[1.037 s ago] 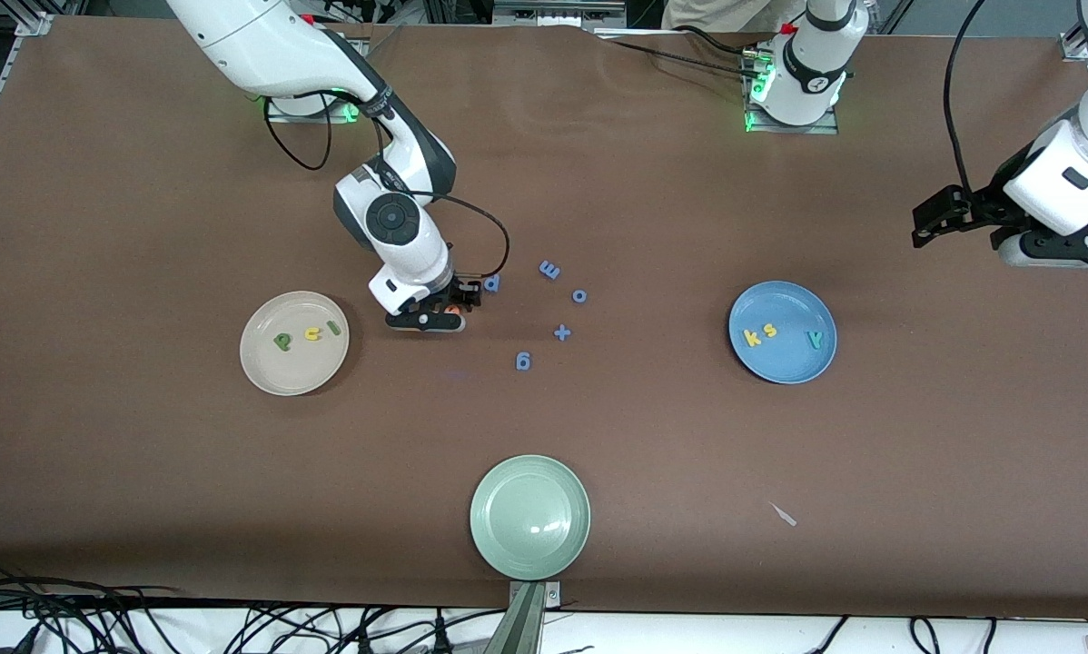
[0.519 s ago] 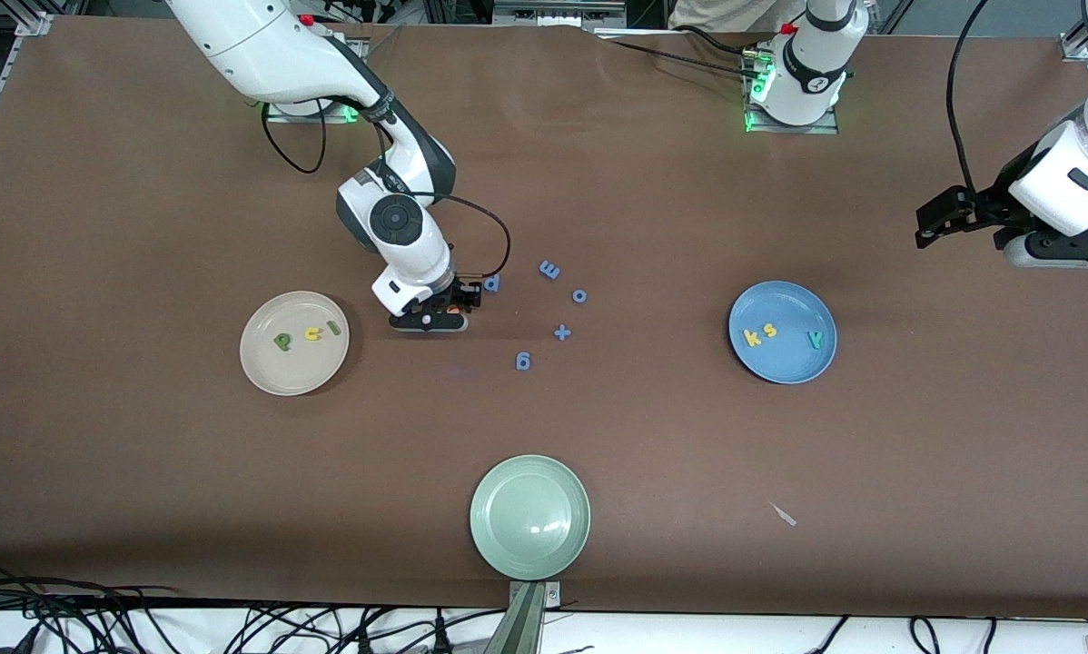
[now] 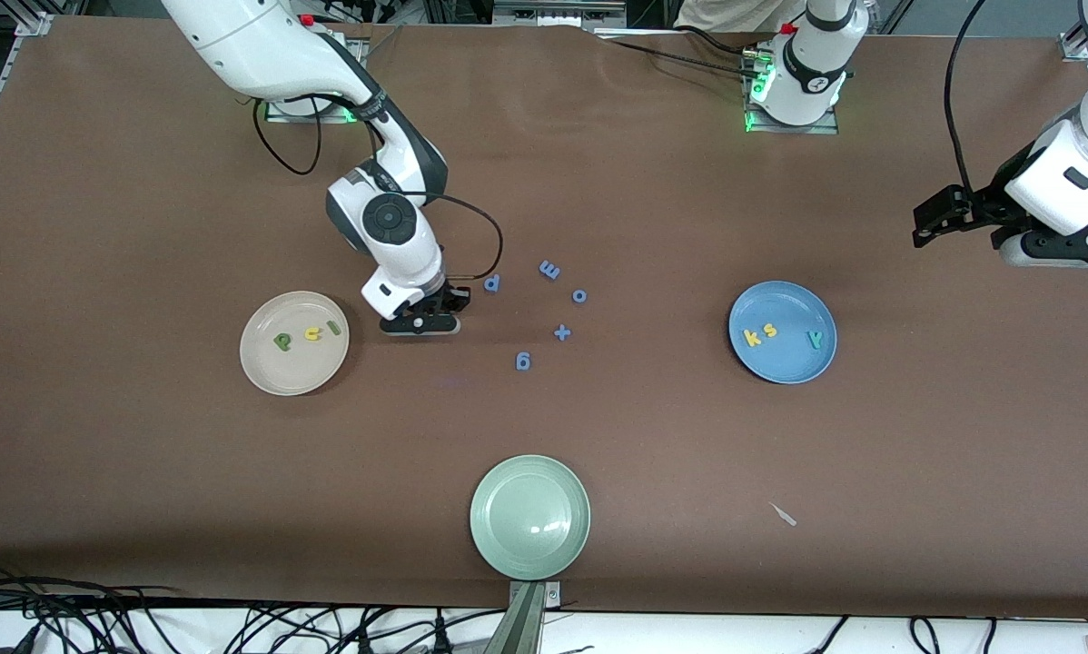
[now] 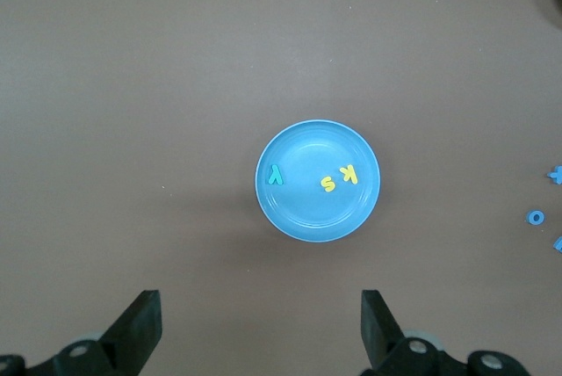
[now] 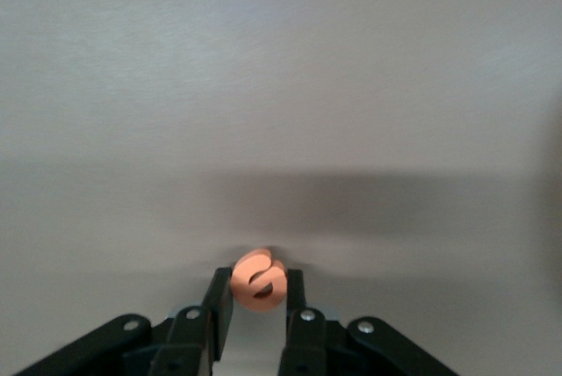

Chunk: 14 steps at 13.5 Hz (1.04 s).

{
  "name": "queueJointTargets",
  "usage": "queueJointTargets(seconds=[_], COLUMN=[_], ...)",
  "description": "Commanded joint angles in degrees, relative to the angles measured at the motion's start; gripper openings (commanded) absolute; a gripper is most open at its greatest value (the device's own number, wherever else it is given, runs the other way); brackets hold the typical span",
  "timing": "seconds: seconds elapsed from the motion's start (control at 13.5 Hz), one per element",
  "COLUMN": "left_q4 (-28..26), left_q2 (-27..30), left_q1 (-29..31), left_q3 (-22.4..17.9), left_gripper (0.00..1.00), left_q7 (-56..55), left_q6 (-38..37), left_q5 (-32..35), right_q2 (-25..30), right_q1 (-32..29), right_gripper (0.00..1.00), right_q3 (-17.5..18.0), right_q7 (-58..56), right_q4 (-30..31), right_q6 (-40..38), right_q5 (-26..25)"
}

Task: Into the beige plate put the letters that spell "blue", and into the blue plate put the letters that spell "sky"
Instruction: 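Lower the orange 6 onto the beige plate and open the right gripper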

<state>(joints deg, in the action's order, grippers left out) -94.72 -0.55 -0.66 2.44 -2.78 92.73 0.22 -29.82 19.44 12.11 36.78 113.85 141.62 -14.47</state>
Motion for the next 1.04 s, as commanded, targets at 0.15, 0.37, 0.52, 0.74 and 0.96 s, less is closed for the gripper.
queueJointTargets(seconds=[0.15, 0.37, 0.52, 0.74, 0.96], left_q4=[-0.9, -0.9, -0.9, -0.9, -0.8], left_q2=[1.4, 1.3, 1.3, 1.3, 1.3], left_q1=[0.0, 0.0, 0.0, 0.0, 0.0], left_q3=[0.1, 0.0, 0.0, 0.0, 0.0], left_gripper=[1.0, 1.0, 1.0, 1.0, 1.0], left_q7=[0.8, 0.8, 0.9, 0.9, 2.4], left_q6=[-1.2, -1.2, -1.2, -1.1, -1.0], left_q5=[0.0, -0.1, -0.1, -0.1, -0.1], right_q2=[12.0, 15.0, 15.1, 15.2, 16.6], right_q1=[-5.1, -7.9, -9.2, -9.9, -9.9], right_gripper=[0.12, 0.16, 0.23, 0.57, 0.75], right_q3=[-4.6, -10.2, -12.5, -12.5, -12.2], right_q7=[-22.0, -36.1, -40.2, -40.3, -40.5], right_q4=[5.1, 9.0, 11.2, 12.2, 11.1], right_q6=[-8.1, -7.3, -4.9, -3.9, -5.6], right_q5=[-0.2, 0.2, 1.1, 1.9, 5.7])
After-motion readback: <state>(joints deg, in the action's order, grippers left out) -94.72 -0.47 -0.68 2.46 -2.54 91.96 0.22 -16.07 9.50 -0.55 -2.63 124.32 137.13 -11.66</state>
